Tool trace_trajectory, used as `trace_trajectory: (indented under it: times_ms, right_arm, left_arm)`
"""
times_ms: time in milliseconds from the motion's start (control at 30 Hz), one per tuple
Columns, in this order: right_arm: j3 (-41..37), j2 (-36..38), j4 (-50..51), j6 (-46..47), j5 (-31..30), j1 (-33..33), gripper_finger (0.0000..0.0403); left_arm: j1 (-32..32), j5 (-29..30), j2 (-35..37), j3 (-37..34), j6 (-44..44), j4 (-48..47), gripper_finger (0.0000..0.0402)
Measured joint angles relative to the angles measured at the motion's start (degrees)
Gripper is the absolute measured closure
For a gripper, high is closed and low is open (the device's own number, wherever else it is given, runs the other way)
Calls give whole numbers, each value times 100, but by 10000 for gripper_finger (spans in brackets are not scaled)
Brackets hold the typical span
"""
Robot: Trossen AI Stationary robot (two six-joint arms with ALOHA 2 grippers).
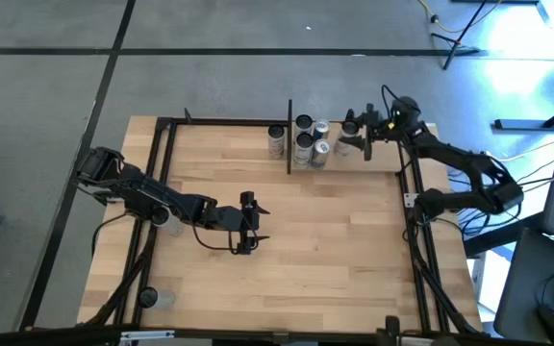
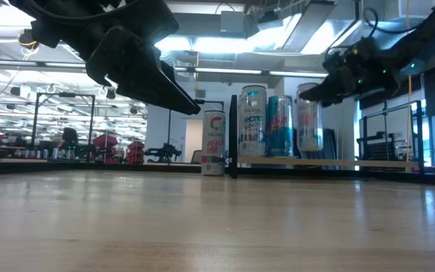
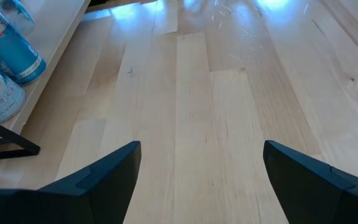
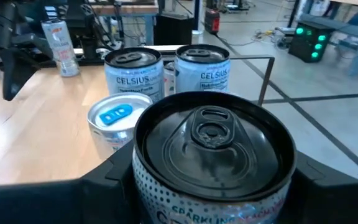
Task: Place canned beverage on shelf
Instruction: Put the top left black soda can on the shelf
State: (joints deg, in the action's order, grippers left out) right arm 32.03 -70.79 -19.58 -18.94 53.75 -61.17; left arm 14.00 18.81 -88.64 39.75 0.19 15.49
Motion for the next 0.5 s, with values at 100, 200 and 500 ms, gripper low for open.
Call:
trace_trajectory:
  times_ms: [100, 200, 500]
  right_arm:
    - [0, -335, -367, 37, 285, -151, 182]
    - [0, -578, -707, 48, 386, -155, 182]
    - [392, -1080, -727, 192, 539, -148, 182]
  left_arm:
    - [0, 0, 0, 0, 2, 4, 78]
    - [0, 0, 0, 0, 4, 21, 78]
    - [-11, 2, 0, 0, 48, 59, 78]
